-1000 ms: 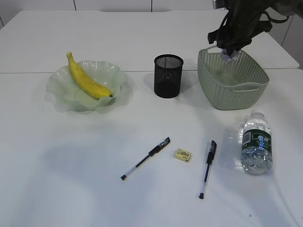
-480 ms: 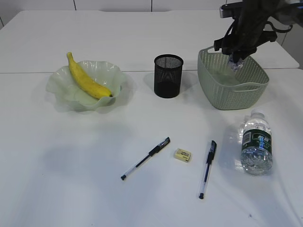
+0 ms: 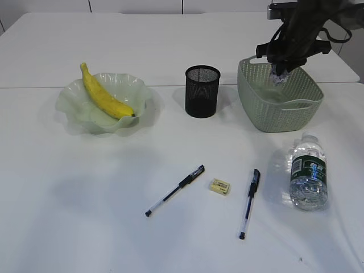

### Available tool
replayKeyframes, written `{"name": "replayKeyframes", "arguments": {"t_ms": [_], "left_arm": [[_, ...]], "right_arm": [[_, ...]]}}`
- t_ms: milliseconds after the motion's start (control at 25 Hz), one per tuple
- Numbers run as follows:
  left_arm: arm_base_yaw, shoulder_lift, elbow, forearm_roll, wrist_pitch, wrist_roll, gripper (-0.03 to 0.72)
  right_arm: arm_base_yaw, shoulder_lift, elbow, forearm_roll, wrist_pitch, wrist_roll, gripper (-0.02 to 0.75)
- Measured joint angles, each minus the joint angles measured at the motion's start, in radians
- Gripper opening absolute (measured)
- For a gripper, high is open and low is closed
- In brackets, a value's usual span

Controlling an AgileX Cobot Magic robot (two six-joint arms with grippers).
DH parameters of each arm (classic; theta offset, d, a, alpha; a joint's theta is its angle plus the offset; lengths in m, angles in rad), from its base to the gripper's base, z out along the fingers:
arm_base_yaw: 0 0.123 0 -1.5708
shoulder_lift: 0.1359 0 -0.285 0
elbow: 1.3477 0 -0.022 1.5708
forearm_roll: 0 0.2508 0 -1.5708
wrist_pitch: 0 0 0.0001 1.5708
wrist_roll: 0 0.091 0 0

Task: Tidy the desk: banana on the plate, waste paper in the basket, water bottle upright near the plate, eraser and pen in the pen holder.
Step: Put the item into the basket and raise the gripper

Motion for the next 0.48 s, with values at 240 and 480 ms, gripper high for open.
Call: {"name": "replayKeyframes", "arguments": {"t_ms": [240, 480], "left_arm": [[0.000, 0.000, 0.000, -0.002, 0.001, 0.000, 0.276], [0.000, 0.000, 0.000, -0.004, 0.001, 0.000, 0.276]], "right_arm": [[-0.013, 0.000, 0.000, 0.054, -0.002, 0.000, 0.185], [-0.029, 0.000, 0.000, 0.081, 0.010, 0.002, 0.282]]}}
